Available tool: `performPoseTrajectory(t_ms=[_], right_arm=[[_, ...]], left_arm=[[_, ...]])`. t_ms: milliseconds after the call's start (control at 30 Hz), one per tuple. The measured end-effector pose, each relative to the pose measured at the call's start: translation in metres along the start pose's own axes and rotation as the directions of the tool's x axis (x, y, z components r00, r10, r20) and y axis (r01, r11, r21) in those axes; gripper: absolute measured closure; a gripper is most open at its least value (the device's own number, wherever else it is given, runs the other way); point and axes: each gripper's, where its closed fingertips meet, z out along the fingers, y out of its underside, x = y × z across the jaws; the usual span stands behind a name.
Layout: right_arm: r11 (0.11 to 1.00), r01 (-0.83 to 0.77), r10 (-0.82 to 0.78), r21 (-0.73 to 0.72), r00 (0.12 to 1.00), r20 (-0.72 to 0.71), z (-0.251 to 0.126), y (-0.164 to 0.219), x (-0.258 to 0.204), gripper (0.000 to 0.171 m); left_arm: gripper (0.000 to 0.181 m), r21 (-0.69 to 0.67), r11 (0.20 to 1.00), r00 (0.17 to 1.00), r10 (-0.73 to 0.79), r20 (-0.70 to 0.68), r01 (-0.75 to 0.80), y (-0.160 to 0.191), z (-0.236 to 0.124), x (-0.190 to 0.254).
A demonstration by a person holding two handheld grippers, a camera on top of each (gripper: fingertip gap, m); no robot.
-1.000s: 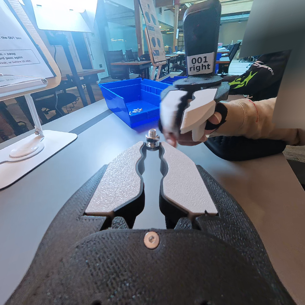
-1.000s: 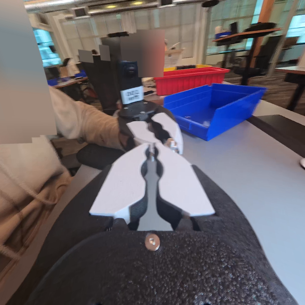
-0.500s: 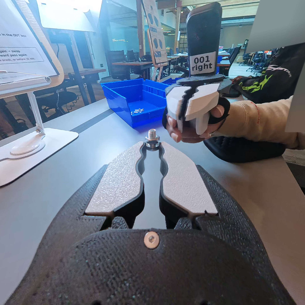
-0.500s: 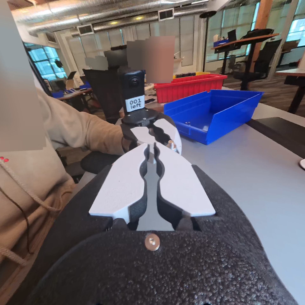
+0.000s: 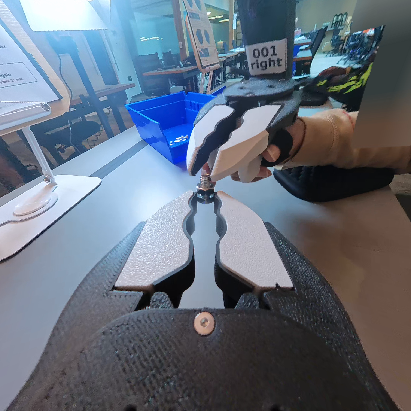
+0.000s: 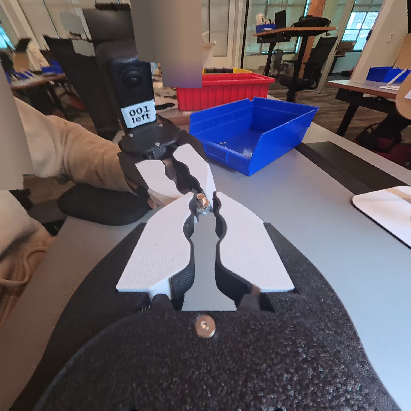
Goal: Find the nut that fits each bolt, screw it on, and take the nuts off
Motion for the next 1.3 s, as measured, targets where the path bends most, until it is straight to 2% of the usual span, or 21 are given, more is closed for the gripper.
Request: performPoseTrajectory(t_ms=[133,333,467,500,567,667,767,867,933,1033,1200,1300], right_arm=[[0.994,0.084,-0.084,-0.077,0.996,-0.003,0.003,0.011,-0.003,0.162],[0.977,0.097,-0.089,-0.188,0.995,0.053,-0.002,0.023,-0.007,0.163],[0.969,0.08,-0.074,-0.234,0.997,0.032,-0.013,0.017,0.003,0.163],[0.969,0.072,-0.076,-0.237,0.997,-0.007,-0.023,0.01,0.013,0.163],[0.973,0.031,-0.072,-0.227,0.982,-0.175,-0.057,-0.012,0.051,0.163],[0.962,-0.086,-0.057,-0.258,0.863,-0.502,-0.136,-0.031,0.135,0.163],[0.913,-0.289,-0.011,-0.287,0.687,-0.727,-0.211,0.001,0.22,0.163],[0.841,-0.484,0.089,-0.243,0.566,-0.819,-0.246,0.063,0.273,0.163],[0.79,-0.568,0.15,-0.231,0.545,-0.825,-0.246,0.101,0.29,0.163],[0.745,-0.621,0.167,-0.244,0.528,-0.833,-0.244,0.131,0.307,0.163],[0.691,-0.665,0.159,-0.285,0.524,-0.837,-0.238,0.148,0.311,0.163],[0.693,-0.66,0.148,-0.291,0.525,-0.838,-0.237,0.15,0.311,0.159]], left_arm=[[0.166,-0.042,0.999,1.0,0.022,0.0,-0.022,0.007,0.002,0.001],[0.166,-0.096,0.993,0.998,0.064,-0.022,-0.066,0.016,0.007,0.008],[0.167,-0.05,0.998,0.999,-0.041,-0.023,0.04,0.013,0.008,0.005],[0.169,-0.031,0.997,0.998,-0.063,-0.001,0.063,0.012,0.005,-0.002],[0.171,-0.008,0.992,0.992,-0.123,0.013,0.123,0.012,-0.001,-0.015],[0.179,0.03,0.982,0.983,-0.185,0.003,0.185,0.009,-0.006,-0.021],[0.18,0.019,0.988,0.989,-0.15,-0.011,0.15,0.009,-0.004,-0.014],[0.181,0.003,0.994,0.994,-0.11,-0.028,0.11,0.011,-0.001,-0.004],[0.181,-0.004,0.997,0.996,-0.081,-0.028,0.081,0.012,0.0,-0.001],[0.181,-0.013,0.999,0.999,-0.049,-0.019,0.049,0.014,0.0,-0.001],[0.181,-0.016,0.997,0.997,-0.071,-0.031,0.07,0.016,-0.001,-0.003],[0.181,-0.02,0.997,0.996,-0.081,-0.035,0.081,0.017,-0.001,-0.005]])
